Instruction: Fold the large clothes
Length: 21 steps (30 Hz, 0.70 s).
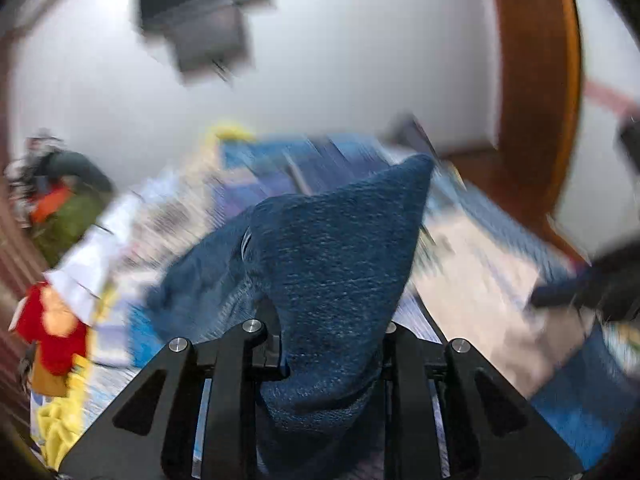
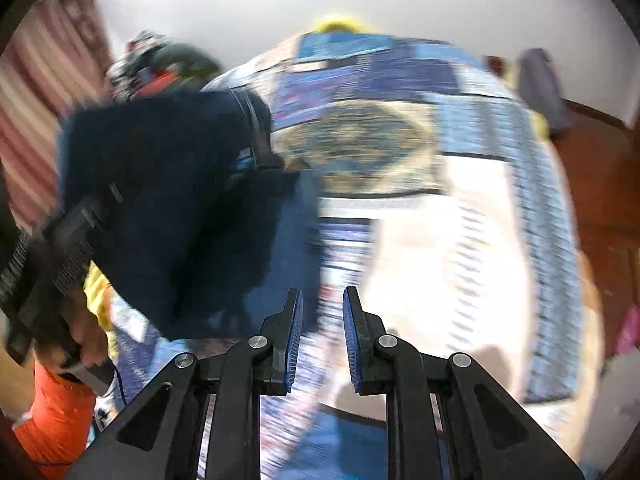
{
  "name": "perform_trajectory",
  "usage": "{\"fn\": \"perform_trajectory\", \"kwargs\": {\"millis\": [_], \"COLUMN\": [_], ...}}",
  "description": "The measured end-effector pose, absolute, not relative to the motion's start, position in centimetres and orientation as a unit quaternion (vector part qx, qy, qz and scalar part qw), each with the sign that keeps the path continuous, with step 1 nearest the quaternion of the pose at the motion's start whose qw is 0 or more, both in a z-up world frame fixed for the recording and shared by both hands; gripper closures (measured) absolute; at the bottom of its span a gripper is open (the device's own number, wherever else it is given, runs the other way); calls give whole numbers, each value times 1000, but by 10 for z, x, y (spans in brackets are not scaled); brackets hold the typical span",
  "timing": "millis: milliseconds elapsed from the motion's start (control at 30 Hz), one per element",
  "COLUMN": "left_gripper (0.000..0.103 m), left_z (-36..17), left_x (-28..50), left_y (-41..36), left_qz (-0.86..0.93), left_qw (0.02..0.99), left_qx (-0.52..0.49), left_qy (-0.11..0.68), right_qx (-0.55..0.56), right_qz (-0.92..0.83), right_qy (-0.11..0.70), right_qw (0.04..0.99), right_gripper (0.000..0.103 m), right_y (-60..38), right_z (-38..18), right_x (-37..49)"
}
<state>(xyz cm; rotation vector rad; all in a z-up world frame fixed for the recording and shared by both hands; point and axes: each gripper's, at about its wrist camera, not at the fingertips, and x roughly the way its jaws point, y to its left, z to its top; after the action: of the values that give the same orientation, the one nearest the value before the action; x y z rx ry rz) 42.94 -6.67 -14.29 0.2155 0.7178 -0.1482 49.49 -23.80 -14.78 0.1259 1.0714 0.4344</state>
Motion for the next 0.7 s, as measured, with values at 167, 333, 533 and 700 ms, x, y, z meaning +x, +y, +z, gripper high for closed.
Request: {"fn": "perform_trajectory", "kwargs": {"millis": [167,333,533,700], "left_gripper": [77,57,29,18], "left_z": [-191,-175,-129,-108], "left_x": [418,395,360,358], "left_y": [-100,-87,-52,0], "left_qz": [-93,-129,-143,-80], "left_qw": [898,891,908,924], "left_qx": [172,145,102,83], "left_qy": [395,411,380,363], "right_qx": [74,51,33,-3], "right_qz": [190,202,258,293], "right_qy": [505,491,451,433], "right_qw": [839,846,854,852], "right_gripper": [87,87,87,87], "right_y": [-277,-255,-202,-148], "right_z": [-149,-140,-110,-98], "right_x": [471,462,465,471]}}
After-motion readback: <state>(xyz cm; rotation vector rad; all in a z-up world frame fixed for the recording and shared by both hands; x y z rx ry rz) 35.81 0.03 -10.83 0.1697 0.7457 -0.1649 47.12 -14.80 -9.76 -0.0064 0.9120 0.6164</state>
